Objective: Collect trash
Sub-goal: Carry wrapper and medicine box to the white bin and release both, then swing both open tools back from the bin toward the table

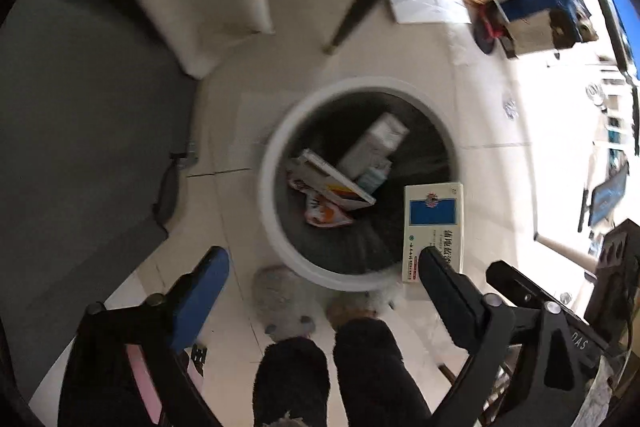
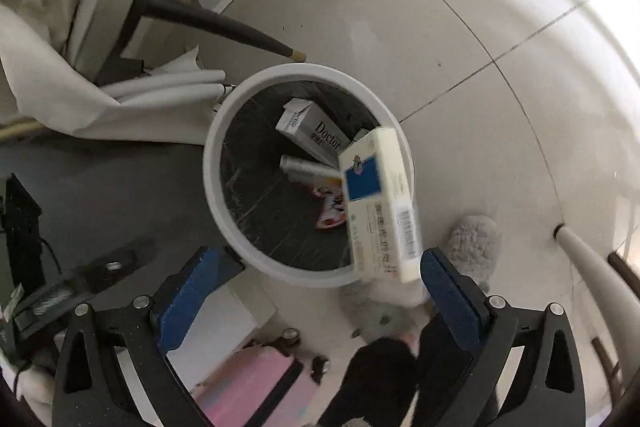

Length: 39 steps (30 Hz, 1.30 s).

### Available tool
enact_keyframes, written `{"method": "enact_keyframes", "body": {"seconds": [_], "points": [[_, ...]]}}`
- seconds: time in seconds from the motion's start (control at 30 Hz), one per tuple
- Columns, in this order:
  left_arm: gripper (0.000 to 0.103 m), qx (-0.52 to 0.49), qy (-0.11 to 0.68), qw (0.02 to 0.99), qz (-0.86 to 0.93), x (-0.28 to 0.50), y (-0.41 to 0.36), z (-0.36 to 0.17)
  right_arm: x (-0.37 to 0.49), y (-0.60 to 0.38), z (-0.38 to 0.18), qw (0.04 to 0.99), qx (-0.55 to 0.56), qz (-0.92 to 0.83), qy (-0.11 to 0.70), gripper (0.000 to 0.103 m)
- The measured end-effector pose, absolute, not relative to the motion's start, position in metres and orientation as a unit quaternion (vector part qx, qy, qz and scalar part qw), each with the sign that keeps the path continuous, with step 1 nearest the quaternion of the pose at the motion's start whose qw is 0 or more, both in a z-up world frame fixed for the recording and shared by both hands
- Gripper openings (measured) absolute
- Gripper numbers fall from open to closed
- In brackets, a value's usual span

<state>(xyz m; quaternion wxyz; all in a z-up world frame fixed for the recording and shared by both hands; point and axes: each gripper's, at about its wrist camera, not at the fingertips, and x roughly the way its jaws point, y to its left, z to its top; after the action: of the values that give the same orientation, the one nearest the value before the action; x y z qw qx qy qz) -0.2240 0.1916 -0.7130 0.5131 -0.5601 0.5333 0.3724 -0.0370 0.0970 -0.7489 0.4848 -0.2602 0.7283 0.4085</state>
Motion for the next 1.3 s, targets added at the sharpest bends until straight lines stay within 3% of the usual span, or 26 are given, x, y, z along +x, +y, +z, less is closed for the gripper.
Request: {"method": "enact_keyframes", "body": {"seconds": [0.3, 0.67, 1.3], "points": [[0.098, -0.499, 0.565, 0.513, 0.411, -0.24, 0.182, -0.689, -0.063, 0.109, -0.732, 0.538, -0.377, 0.398, 0.64, 0.102], [0.098, -0.45, 0.57, 0.534, 0.434, -0.233, 0.166, -0.622, -0.073, 0.105, -0.66, 0.564, -0.394, 0.395, 0.609, 0.102], [0.098, -0.407, 0.548, 0.577, 0.448, -0.24, 0.119, -0.404, -0.089, 0.071, -0.417, 0.58, -0.369, 0.441, 0.577, 0.102]]}}
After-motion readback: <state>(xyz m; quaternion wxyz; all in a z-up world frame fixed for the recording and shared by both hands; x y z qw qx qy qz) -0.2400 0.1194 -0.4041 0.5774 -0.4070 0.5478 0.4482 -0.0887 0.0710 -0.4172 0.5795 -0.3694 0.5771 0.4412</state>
